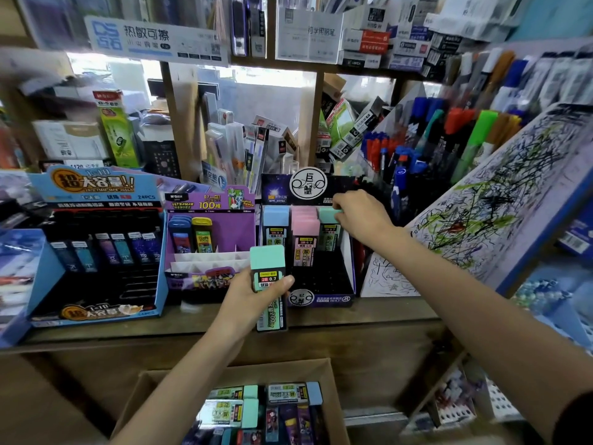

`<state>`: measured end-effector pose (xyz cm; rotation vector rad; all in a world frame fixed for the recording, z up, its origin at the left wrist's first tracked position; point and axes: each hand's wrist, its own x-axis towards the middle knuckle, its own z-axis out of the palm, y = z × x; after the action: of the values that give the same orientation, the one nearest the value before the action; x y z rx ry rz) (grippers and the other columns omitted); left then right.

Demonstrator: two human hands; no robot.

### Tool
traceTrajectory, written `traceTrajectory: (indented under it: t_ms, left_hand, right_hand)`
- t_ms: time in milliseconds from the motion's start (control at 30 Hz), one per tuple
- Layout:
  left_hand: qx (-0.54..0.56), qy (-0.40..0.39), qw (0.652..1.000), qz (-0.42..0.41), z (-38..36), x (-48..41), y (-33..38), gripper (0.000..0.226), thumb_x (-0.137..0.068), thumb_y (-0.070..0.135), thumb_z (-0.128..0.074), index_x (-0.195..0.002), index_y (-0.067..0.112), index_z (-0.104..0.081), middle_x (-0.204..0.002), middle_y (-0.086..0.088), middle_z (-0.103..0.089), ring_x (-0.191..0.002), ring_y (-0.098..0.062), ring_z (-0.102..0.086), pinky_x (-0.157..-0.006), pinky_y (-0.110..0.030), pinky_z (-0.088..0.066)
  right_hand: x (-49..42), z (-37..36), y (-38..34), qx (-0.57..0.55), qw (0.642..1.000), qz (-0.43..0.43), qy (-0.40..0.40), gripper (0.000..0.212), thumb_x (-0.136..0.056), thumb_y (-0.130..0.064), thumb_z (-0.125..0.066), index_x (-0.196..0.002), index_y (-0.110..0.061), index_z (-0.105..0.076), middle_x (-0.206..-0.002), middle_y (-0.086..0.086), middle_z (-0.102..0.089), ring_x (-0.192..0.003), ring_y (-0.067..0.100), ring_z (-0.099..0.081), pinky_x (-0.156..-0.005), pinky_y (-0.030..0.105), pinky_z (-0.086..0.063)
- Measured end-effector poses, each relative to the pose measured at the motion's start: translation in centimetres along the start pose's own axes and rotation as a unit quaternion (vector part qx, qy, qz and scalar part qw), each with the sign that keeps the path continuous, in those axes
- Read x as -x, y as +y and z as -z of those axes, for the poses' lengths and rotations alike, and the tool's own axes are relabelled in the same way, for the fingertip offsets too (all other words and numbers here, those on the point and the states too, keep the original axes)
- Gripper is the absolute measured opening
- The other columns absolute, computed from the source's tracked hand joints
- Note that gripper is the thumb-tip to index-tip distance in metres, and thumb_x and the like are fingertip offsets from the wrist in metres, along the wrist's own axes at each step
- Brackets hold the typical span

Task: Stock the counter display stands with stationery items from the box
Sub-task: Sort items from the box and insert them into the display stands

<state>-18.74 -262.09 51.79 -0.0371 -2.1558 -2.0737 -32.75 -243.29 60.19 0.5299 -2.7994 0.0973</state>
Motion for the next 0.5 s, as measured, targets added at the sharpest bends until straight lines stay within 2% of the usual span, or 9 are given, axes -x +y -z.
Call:
traceTrajectory:
  t_ms: [67, 133, 200, 267, 333, 367, 433, 500]
  left_hand:
    - [-0.004, 0.000, 1.000, -0.004, -0.3, -0.1, 0.5, 0.017, -0.080, 0.024, -0.070, -0.094, 0.017, -0.063, -0.072, 0.007, -0.072, -0.068, -0.001, -0.067, -0.055, -0.010, -0.047]
    - [-0.012, 0.000, 1.000, -0.010, -0.6, -0.4, 1.0, 0.017, -0.080, 0.025, -0.070, -0.095, 0.019, -0.063, -0.072, 0.009, -0.072, -0.070, 0.000, -0.067, -0.056, -0.010, -0.047]
    - [-0.023, -0.005, 1.000, -0.016, -0.9, -0.7, 1.5, 0.020, -0.080, 0.027, -0.071, -0.097, 0.019, -0.063, -0.074, 0.009, -0.071, -0.072, 0.001, -0.067, -0.057, -0.009, -0.048]
    - [-0.035, -0.019, 0.999, -0.027, -1.4, -1.1, 2.2, 0.022, -0.080, 0.027, -0.071, -0.099, 0.018, -0.063, -0.078, 0.008, -0.071, -0.072, 0.001, -0.067, -0.058, -0.010, -0.048]
    - [-0.038, -0.038, 0.998, -0.039, -2.2, -1.5, 2.8, 0.017, -0.080, 0.023, -0.071, -0.095, 0.018, -0.064, -0.077, 0.006, -0.070, -0.070, 0.001, -0.066, -0.058, -0.011, -0.048]
    - [-0.038, -0.047, 0.997, -0.047, -2.6, -1.6, 3.0, 0.014, -0.080, 0.021, -0.071, -0.091, 0.019, -0.064, -0.075, 0.006, -0.070, -0.068, 0.001, -0.066, -0.057, -0.012, -0.048]
    - [-0.048, -0.060, 0.995, -0.060, -3.2, -2.0, 3.5, 0.014, -0.080, 0.020, -0.071, -0.090, 0.023, -0.062, -0.076, 0.006, -0.069, -0.070, 0.000, -0.065, -0.059, -0.013, -0.049]
    - [-0.064, -0.057, 0.995, -0.058, -3.4, -2.5, 3.7, 0.025, -0.079, 0.025, -0.073, -0.097, 0.024, -0.056, -0.089, 0.006, -0.067, -0.083, -0.005, -0.064, -0.067, -0.018, -0.051]
  right_hand:
    - [0.3, 0.5, -0.2, 0.024, 1.000, -0.008, 0.010, 0.024, -0.093, -0.020, -0.052, -0.110, -0.006, -0.062, -0.110, 0.014, -0.056, -0.107, 0.031, -0.049, -0.078, 0.040, -0.050]
    - [1.1, 1.5, -0.6, -0.030, 0.998, -0.016, 0.049, 0.027, -0.095, -0.026, -0.051, -0.113, -0.010, -0.063, -0.112, 0.011, -0.053, -0.108, 0.027, -0.048, -0.082, 0.038, -0.047]
    - [2.7, 2.7, -1.5, -0.216, 0.975, -0.012, 0.043, 0.027, -0.093, -0.036, -0.052, -0.105, -0.017, -0.067, -0.104, 0.001, -0.061, -0.098, 0.017, -0.057, -0.079, 0.033, -0.048]
    - [4.6, 4.1, -2.8, -0.401, 0.914, 0.032, -0.051, 0.024, -0.090, -0.040, -0.056, -0.097, -0.022, -0.069, -0.090, -0.011, -0.069, -0.085, 0.005, -0.064, -0.073, 0.024, -0.051]
    - [6.1, 4.3, -4.0, -0.481, 0.867, 0.066, -0.112, 0.010, -0.088, -0.026, -0.063, -0.092, -0.020, -0.070, -0.084, -0.012, -0.070, -0.080, -0.002, -0.064, -0.072, 0.016, -0.051]
    - [6.5, 4.2, -4.3, -0.500, 0.855, 0.068, -0.116, 0.007, -0.087, -0.017, -0.065, -0.091, -0.016, -0.070, -0.081, -0.009, -0.068, -0.077, -0.002, -0.063, -0.071, 0.015, -0.051]
    - [6.7, 4.4, -4.3, -0.512, 0.851, 0.057, -0.100, 0.006, -0.085, -0.008, -0.066, -0.088, -0.011, -0.069, -0.078, -0.007, -0.067, -0.071, 0.001, -0.061, -0.065, 0.016, -0.051]
    - [6.3, 5.1, -3.3, -0.493, 0.865, 0.045, -0.075, 0.007, -0.084, -0.010, -0.067, -0.086, -0.016, -0.070, -0.076, -0.011, -0.069, -0.071, 0.004, -0.062, -0.066, 0.020, -0.053]
